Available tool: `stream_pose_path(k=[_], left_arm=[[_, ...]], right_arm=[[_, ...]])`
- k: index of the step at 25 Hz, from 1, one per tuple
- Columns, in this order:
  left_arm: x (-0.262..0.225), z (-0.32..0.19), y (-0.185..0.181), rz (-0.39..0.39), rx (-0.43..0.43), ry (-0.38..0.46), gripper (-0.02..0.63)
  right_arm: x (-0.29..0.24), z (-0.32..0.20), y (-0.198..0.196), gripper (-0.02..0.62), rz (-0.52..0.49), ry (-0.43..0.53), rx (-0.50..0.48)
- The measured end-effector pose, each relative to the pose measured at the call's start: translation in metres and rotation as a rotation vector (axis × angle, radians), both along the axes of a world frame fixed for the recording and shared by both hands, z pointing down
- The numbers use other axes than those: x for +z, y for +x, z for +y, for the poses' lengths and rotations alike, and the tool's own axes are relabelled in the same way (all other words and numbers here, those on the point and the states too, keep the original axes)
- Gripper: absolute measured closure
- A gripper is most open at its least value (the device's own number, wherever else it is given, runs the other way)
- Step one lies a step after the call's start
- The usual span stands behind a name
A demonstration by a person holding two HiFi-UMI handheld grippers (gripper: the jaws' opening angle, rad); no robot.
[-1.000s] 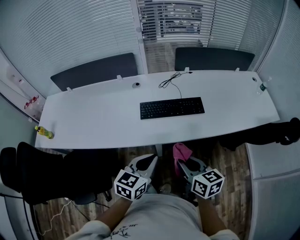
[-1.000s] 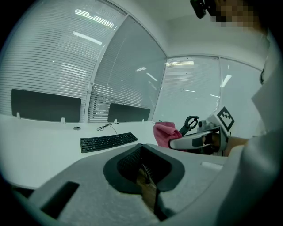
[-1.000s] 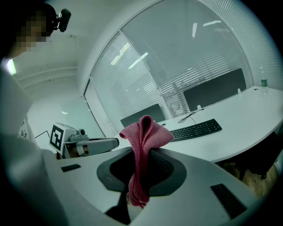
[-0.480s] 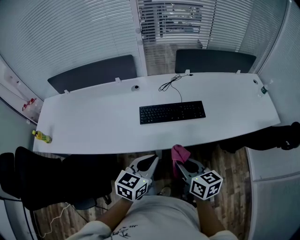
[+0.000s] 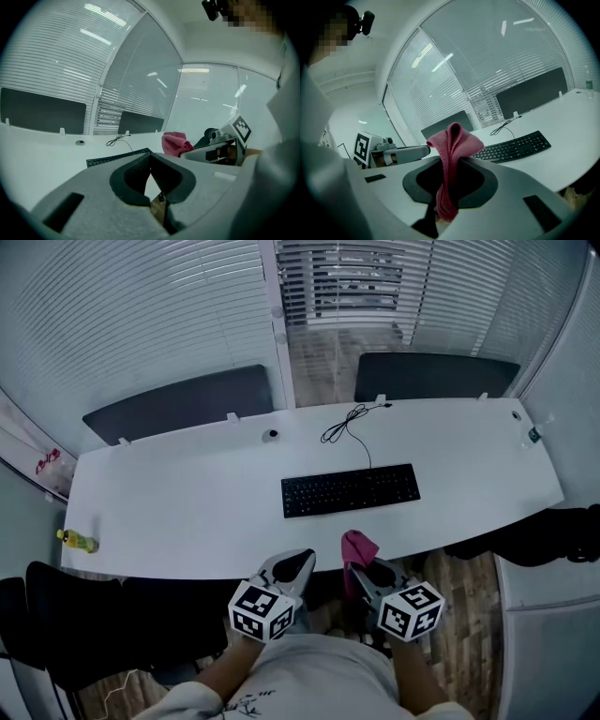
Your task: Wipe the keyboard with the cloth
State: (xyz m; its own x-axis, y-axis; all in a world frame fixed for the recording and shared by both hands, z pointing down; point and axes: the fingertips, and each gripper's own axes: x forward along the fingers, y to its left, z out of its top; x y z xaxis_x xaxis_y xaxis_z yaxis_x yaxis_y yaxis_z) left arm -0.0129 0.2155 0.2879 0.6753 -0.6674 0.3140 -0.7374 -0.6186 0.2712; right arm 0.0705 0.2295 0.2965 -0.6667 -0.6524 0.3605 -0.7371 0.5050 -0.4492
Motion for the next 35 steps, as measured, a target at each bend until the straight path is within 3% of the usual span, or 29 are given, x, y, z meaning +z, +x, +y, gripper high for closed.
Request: stream_pose_path(k=[19, 28, 35], left_arm=[[-0.002, -0.125, -0.067, 0.009, 0.072, -0.019, 0.595], [0.004, -0.148, -0.092, 0.007, 0.061, -0.027, 0.595], [0.011, -0.161, -0.090, 0.000, 0.025, -0.047, 0.595]], right_arm=[[-0.008, -0.127, -0.068, 0.532, 0.020, 0.005, 0.059], [-0.004, -0.149, -0.095, 0.532, 0.037, -0.018, 0.041], [-0.001, -0.164, -0.090, 0.532, 0.035, -0.041, 0.016]])
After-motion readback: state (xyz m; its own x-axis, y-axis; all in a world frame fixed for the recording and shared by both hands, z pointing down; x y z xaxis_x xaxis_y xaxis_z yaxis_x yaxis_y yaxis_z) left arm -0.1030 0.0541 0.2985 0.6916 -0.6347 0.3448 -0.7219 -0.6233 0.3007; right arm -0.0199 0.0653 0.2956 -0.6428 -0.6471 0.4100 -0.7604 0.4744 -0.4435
